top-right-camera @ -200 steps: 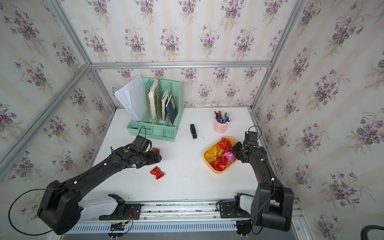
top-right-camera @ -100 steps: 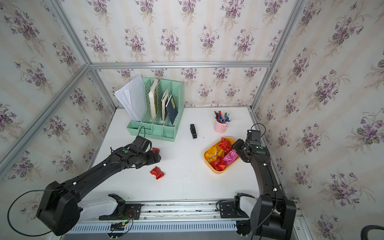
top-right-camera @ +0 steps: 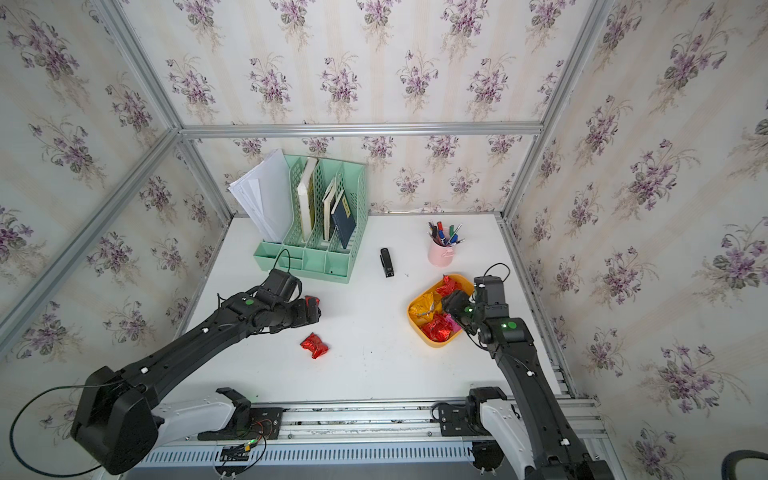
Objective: Put the tea bags into the storage box
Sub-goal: Pick up the tea bag from the center of the board.
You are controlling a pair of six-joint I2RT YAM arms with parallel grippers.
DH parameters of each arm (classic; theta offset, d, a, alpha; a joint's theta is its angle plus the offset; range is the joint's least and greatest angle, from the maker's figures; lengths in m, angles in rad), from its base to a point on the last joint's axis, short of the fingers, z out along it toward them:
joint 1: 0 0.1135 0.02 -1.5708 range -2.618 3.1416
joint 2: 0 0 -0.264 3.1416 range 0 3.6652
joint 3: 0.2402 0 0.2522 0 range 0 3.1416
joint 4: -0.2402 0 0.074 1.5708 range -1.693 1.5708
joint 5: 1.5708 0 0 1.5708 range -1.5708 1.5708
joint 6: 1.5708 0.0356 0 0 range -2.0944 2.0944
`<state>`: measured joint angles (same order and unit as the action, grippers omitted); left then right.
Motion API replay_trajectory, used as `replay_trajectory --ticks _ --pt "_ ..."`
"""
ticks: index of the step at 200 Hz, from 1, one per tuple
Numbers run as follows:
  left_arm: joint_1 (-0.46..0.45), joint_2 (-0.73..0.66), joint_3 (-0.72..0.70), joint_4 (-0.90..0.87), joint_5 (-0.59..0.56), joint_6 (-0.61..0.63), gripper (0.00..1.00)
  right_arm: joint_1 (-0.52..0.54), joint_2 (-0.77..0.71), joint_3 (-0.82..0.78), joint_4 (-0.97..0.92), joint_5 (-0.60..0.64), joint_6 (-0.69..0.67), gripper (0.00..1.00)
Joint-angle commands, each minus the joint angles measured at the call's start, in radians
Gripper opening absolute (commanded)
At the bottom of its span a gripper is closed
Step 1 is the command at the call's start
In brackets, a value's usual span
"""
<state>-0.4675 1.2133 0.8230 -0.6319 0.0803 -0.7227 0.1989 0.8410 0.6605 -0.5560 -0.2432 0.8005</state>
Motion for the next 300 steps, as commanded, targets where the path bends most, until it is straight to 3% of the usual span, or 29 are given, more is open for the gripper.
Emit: replay_trajectory --ticks 1,22,45,89,136,182,242,284,300 --pt "0.011 -0.019 -0.01 -0.045 -0.02 0.02 0.99 0.203 0.001 -0.036 0.1 0.053 0.128 0.59" --pt "0.025 -0.039 -0.02 -0.072 -0.022 0.028 0.99 0.466 0.073 -0.046 0.175 0.153 0.175 0.59" --pt "0.044 -0.074 -0.047 -0.096 -0.025 0.023 0.99 0.666 0.223 0.005 0.233 0.226 0.172 0.57" --pt "0.096 -0.145 -0.112 -0.127 -0.022 0.007 0.99 0.886 0.604 0.274 0.238 0.277 0.041 0.51" --pt "0.173 -0.218 -0.194 -0.138 -0.002 -0.001 0.99 0.977 0.93 0.563 0.207 0.251 -0.073 0.51" --pt "0.218 -0.293 -0.248 -0.157 0.004 -0.004 0.99 0.987 1.087 0.721 0.137 0.27 -0.139 0.51" --pt "0.222 -0.316 -0.262 -0.161 -0.007 -0.01 0.99 0.987 1.199 0.812 0.082 0.245 -0.216 0.33" --pt "0.222 -0.316 -0.259 -0.166 -0.007 -0.011 0.99 0.986 1.194 0.825 0.054 0.254 -0.221 0.05" --pt "0.223 -0.314 -0.25 -0.169 -0.007 0.0 0.99 0.981 1.162 0.821 0.034 0.278 -0.208 0.0"
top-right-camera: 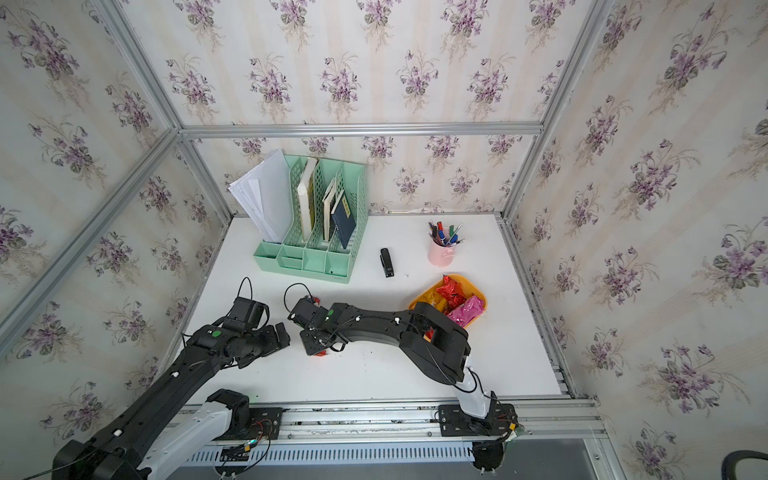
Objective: Put the tea bags into the storage box
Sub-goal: Pick up the tea bag from the center of the board, then place the tea bag in the storage box.
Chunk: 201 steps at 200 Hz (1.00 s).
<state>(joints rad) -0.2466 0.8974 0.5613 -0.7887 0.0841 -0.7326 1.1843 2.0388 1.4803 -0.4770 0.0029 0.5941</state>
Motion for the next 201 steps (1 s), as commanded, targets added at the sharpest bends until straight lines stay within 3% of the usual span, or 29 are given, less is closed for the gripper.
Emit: replay_trajectory --ticks 1,36,75,97,125,164,201 --pt "0.001 0.002 0.013 -0.012 -0.011 0.012 0.99 -0.005 -0.038 0.0 -0.046 0.033 0.0 0.0" --pt "0.001 0.046 0.059 0.01 0.015 0.06 0.99 -0.077 -0.176 -0.091 -0.055 0.032 0.095 0.0" --pt "-0.012 0.155 0.139 0.061 0.082 0.081 0.99 -0.255 -0.452 -0.292 -0.034 0.026 0.194 0.0" --pt "-0.037 0.219 0.178 0.101 0.088 0.075 0.99 -0.431 -0.604 -0.388 -0.077 0.032 0.214 0.0" --pt "-0.071 0.297 0.228 0.128 0.089 0.063 0.99 -0.76 -0.761 -0.505 -0.091 -0.047 0.193 0.0" --pt "-0.102 0.379 0.284 0.149 0.036 0.076 0.99 -1.07 -0.815 -0.578 -0.071 -0.135 0.121 0.0" --pt "-0.103 0.508 0.448 0.094 -0.031 0.196 0.99 -1.159 -0.731 -0.548 -0.093 -0.125 0.073 0.0"
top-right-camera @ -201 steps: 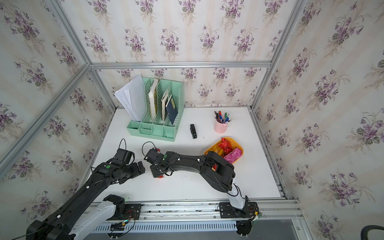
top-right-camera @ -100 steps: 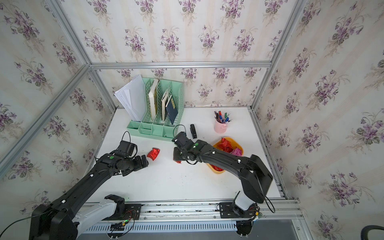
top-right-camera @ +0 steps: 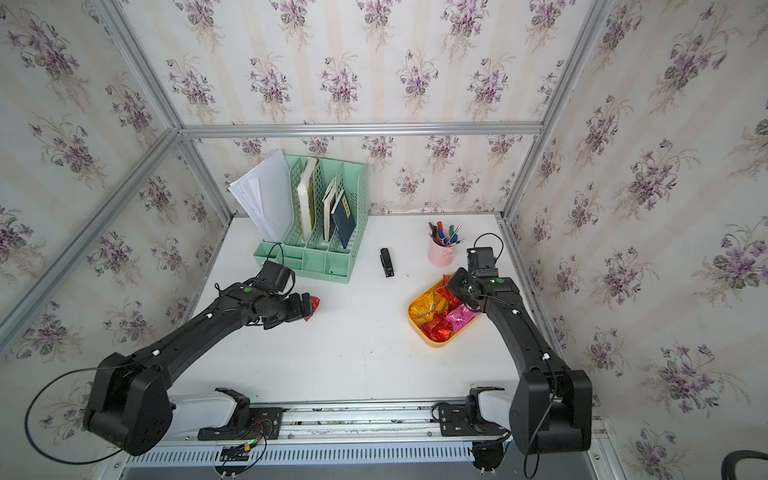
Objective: Put the tea bags into the storage box
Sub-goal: Place the tea bag in the storage box, then pick up the tea bag from the center of the board.
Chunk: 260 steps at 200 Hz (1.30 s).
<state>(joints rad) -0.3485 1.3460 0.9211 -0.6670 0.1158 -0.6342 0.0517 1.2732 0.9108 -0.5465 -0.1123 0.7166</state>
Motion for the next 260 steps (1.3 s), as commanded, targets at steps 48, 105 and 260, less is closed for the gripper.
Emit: replay_trajectory --ticks 48,105,260 --pt "0.0 0.237 0.207 -0.044 -0.071 0.191 0.99 -0.039 0.075 0.029 -0.026 0.013 -0.044 0.03" --pt "0.001 0.287 0.16 0.018 -0.066 0.227 0.99 -0.038 -0.013 0.028 -0.044 0.035 -0.093 0.56" --pt "0.0 0.461 0.196 0.024 -0.137 0.337 0.63 0.085 -0.173 -0.006 -0.098 0.003 -0.022 0.6"
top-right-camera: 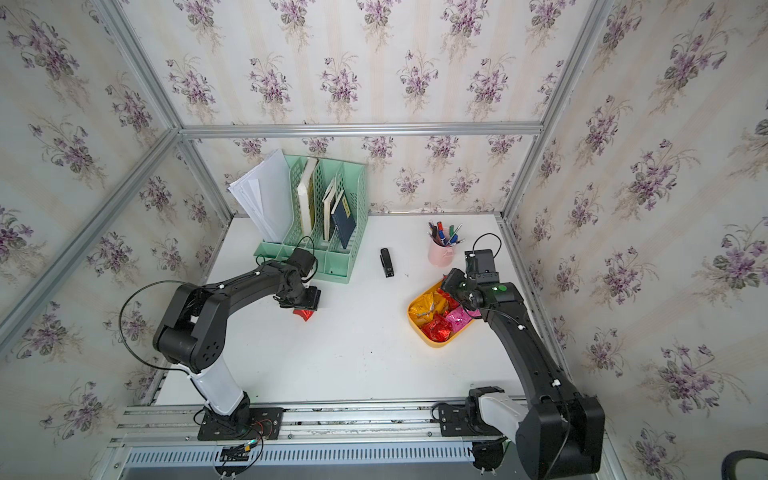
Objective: Put the tea bags into the storage box
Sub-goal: Pick up the tea bag from the center of the board.
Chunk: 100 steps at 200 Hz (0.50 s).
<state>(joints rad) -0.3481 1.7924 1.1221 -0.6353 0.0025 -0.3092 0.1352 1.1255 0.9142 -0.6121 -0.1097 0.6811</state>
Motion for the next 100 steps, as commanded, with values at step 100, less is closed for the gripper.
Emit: replay_trajectory --ticks 100 --pt "-0.008 -0.053 -0.046 -0.011 0.088 -0.029 0.3 0.001 -0.138 -0.077 -0.077 -0.001 0.076 0.6"
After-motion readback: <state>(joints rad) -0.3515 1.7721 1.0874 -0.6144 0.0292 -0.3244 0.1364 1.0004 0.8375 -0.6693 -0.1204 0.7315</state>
